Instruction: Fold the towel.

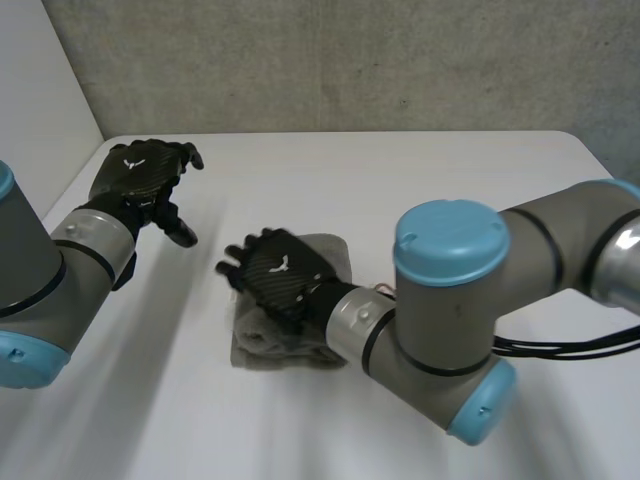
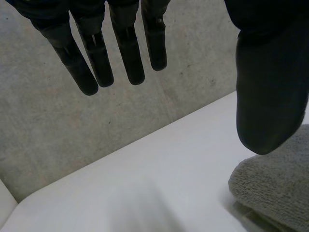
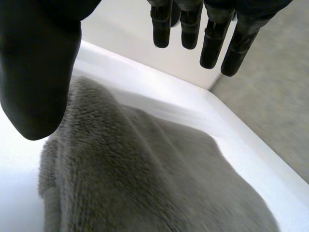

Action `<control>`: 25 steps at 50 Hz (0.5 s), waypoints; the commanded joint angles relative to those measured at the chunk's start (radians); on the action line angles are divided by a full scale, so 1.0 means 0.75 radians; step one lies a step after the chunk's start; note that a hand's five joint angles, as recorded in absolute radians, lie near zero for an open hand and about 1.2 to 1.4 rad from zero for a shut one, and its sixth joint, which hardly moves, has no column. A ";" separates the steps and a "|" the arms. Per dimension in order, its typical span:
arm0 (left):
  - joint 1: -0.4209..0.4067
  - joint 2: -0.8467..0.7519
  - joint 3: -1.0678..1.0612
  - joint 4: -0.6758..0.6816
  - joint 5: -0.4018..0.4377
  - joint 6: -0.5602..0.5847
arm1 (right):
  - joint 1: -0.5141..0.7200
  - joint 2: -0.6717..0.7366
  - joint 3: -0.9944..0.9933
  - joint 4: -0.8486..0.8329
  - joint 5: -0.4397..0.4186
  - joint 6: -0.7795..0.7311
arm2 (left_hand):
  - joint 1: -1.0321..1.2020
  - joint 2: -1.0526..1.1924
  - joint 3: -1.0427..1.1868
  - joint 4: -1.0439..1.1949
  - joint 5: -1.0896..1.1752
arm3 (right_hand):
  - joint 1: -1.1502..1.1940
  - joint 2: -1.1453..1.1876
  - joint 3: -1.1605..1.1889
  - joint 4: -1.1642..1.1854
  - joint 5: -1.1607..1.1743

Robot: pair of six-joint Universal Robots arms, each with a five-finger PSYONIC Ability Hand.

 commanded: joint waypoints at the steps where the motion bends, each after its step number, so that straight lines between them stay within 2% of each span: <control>1: -0.023 -0.013 -0.004 0.000 0.003 -0.065 | -0.076 -0.129 0.118 0.015 0.160 0.124 | -0.155 -0.233 -0.130 -0.149 -0.343 | -0.083 -0.108 -0.100 -0.108 -0.077; 5: -0.082 -0.072 0.002 0.000 0.007 -0.091 | -0.135 -0.158 0.155 0.009 0.207 0.246 | -0.155 -0.233 -0.130 -0.149 -0.343 | -0.083 -0.108 -0.100 -0.108 -0.077; 11: -0.156 -0.193 -0.002 -0.002 0.009 -0.085 | -0.174 -0.121 0.102 0.007 0.219 0.379 | -0.155 -0.233 -0.130 -0.149 -0.343 | -0.083 -0.108 -0.100 -0.108 -0.077; 19: -0.201 -0.360 -0.002 -0.012 -0.001 -0.075 | -0.172 0.079 0.016 0.031 0.221 0.387 | -0.155 -0.233 -0.130 -0.149 -0.343 | -0.083 -0.108 -0.100 -0.108 -0.077; 25: -0.203 -0.418 0.017 -0.018 -0.003 -0.073 | -0.172 0.161 -0.019 0.054 0.232 0.381 | -0.155 -0.233 -0.130 -0.149 -0.343 | -0.083 -0.108 -0.100 -0.108 -0.077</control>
